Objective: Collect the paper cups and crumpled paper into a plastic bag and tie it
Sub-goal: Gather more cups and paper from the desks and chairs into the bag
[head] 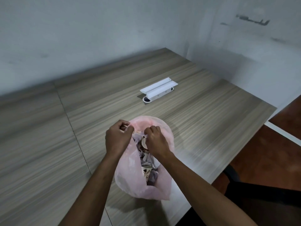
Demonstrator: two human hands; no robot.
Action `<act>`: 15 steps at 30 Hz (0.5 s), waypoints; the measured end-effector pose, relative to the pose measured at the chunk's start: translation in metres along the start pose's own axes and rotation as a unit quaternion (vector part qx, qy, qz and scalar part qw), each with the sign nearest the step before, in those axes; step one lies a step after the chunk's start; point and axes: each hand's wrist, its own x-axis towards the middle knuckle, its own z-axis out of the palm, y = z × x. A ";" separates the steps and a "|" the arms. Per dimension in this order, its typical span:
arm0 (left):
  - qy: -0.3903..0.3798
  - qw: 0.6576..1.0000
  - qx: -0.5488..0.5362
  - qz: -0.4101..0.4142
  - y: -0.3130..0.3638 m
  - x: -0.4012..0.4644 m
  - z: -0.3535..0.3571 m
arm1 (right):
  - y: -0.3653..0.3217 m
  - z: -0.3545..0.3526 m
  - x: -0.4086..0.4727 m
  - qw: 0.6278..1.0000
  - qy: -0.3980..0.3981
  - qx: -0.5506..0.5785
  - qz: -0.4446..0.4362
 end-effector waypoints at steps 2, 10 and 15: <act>-0.004 1.000 0.004 0.000 -0.001 0.000 -0.001 | 0.002 0.008 0.004 0.997 -0.043 -0.038 -0.042; -0.004 0.998 0.060 0.011 -0.002 -0.007 -0.006 | -0.004 -0.008 -0.016 0.992 -0.120 -0.031 -0.007; 0.002 0.993 0.115 0.010 0.004 -0.020 -0.006 | -0.004 -0.026 -0.028 0.994 -0.089 0.023 0.063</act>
